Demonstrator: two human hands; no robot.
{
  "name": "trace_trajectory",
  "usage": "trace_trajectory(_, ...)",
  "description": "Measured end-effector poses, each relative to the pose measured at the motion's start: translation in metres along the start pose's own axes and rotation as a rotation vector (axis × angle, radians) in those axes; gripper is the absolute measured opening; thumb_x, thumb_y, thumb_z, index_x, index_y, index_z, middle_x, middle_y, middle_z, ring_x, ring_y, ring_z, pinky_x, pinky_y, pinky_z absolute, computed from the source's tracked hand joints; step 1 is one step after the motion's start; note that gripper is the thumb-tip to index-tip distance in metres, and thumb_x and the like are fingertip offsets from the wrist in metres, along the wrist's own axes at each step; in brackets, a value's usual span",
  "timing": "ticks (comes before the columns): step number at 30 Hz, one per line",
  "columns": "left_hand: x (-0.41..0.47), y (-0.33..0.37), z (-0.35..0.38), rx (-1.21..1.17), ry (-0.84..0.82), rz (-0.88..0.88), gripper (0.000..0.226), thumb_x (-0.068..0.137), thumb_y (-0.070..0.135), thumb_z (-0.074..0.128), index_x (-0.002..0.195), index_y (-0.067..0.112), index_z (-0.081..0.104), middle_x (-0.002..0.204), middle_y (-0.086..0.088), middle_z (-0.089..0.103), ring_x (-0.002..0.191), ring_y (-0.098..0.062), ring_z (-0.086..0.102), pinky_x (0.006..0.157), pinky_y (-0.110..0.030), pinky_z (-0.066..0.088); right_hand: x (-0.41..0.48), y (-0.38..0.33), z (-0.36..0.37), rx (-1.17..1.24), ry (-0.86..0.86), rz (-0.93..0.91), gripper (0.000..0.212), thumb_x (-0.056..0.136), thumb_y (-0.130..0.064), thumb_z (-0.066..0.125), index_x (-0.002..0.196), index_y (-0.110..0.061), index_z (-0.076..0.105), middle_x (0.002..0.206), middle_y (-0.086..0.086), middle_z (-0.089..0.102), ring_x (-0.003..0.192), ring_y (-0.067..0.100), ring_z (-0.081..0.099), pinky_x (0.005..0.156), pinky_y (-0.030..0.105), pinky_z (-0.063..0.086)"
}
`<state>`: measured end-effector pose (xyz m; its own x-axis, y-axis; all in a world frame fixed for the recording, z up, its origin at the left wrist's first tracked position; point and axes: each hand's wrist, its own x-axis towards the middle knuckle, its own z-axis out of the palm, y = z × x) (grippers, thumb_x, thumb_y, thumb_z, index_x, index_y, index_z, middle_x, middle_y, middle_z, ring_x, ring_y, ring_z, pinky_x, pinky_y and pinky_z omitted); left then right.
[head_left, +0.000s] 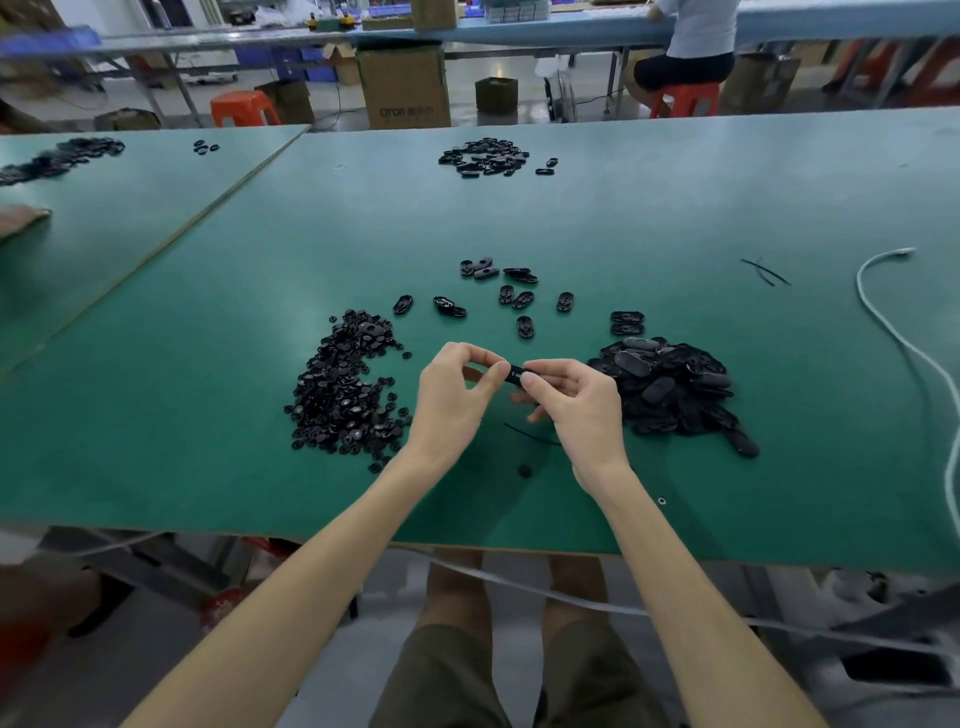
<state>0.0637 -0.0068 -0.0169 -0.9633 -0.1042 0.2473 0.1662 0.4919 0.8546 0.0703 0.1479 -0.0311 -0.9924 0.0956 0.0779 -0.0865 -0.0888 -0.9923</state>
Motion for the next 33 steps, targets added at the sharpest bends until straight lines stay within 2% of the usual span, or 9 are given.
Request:
trace_trajectory(4, -0.004, -0.001, 0.01, 0.05, 0.047, 0.063, 0.005, 0.097, 0.026, 0.07, 0.094, 0.023, 0.068, 0.101, 0.01, 0.062, 0.091, 0.005, 0.059, 0.075, -0.005, 0.04, 0.0, 0.0, 0.0, 0.022, -0.017, 0.007, 0.01, 0.093, -0.004, 0.076, 0.103, -0.006, 0.076, 0.088, 0.007, 0.081, 0.08, 0.024, 0.08, 0.058, 0.024, 0.058)
trace_trajectory(12, -0.007, -0.005, 0.013, 0.085, 0.045, 0.135, 0.015, 0.097, 0.023, 0.069, 0.09, 0.031, 0.058, 0.1, 0.013, 0.059, 0.089, 0.003, 0.061, 0.071, -0.008, 0.042, 0.0, 0.001, -0.001, 0.023, -0.045, 0.005, 0.011, 0.091, -0.007, 0.079, 0.101, -0.008, 0.077, 0.089, 0.005, 0.081, 0.082, 0.023, 0.08, 0.06, 0.025, 0.059)
trace_trajectory(17, -0.005, -0.005, 0.012, -0.025, -0.001, 0.112, 0.016, 0.094, 0.014, 0.073, 0.09, 0.023, 0.061, 0.105, 0.001, 0.064, 0.091, -0.001, 0.063, 0.074, -0.013, 0.047, 0.0, 0.001, -0.001, 0.034, -0.041, -0.015, 0.01, 0.092, -0.005, 0.077, 0.102, -0.008, 0.076, 0.091, 0.006, 0.081, 0.085, 0.024, 0.079, 0.062, 0.026, 0.059)
trace_trajectory(19, -0.003, -0.006, 0.008, -0.101, -0.039, 0.056, 0.014, 0.092, 0.015, 0.076, 0.096, 0.017, 0.064, 0.108, -0.003, 0.066, 0.096, -0.009, 0.065, 0.08, -0.022, 0.052, 0.0, 0.001, -0.001, 0.031, -0.061, -0.023, 0.011, 0.094, -0.002, 0.074, 0.101, -0.009, 0.076, 0.089, 0.006, 0.08, 0.084, 0.023, 0.079, 0.061, 0.025, 0.058)
trace_trajectory(22, -0.002, -0.008, 0.002, -0.281, -0.119, -0.038, 0.029, 0.09, 0.013, 0.079, 0.112, 0.008, 0.062, 0.109, -0.012, 0.071, 0.099, -0.025, 0.071, 0.087, -0.035, 0.058, 0.0, 0.001, 0.0, -0.01, -0.088, -0.04, 0.016, 0.095, 0.001, 0.07, 0.1, -0.013, 0.077, 0.087, 0.005, 0.08, 0.081, 0.021, 0.078, 0.061, 0.024, 0.056)
trace_trajectory(24, -0.002, -0.009, 0.001, -0.303, -0.144, -0.038, 0.029, 0.089, 0.011, 0.079, 0.115, 0.008, 0.065, 0.105, -0.012, 0.074, 0.097, -0.024, 0.072, 0.086, -0.035, 0.059, 0.001, 0.002, 0.0, -0.029, -0.093, -0.052, 0.018, 0.096, 0.0, 0.069, 0.099, -0.015, 0.078, 0.085, 0.004, 0.08, 0.079, 0.019, 0.077, 0.061, 0.023, 0.055)
trace_trajectory(29, 0.0, -0.013, 0.001, -0.434, -0.143, -0.069, 0.017, 0.085, 0.004, 0.081, 0.101, 0.009, 0.076, 0.096, -0.013, 0.078, 0.085, -0.018, 0.073, 0.077, -0.029, 0.059, 0.001, 0.004, -0.002, -0.032, -0.08, -0.068, 0.018, 0.097, -0.004, 0.07, 0.098, -0.02, 0.08, 0.084, 0.002, 0.08, 0.077, 0.016, 0.075, 0.062, 0.022, 0.053)
trace_trajectory(33, 0.0, -0.015, -0.004, -0.489, -0.202, -0.095, 0.022, 0.087, 0.005, 0.08, 0.108, 0.006, 0.077, 0.096, -0.015, 0.078, 0.081, -0.018, 0.073, 0.078, -0.025, 0.058, 0.003, 0.006, -0.002, -0.019, -0.043, -0.065, 0.013, 0.096, -0.006, 0.072, 0.1, -0.016, 0.079, 0.082, 0.003, 0.079, 0.071, 0.014, 0.072, 0.06, 0.023, 0.052)
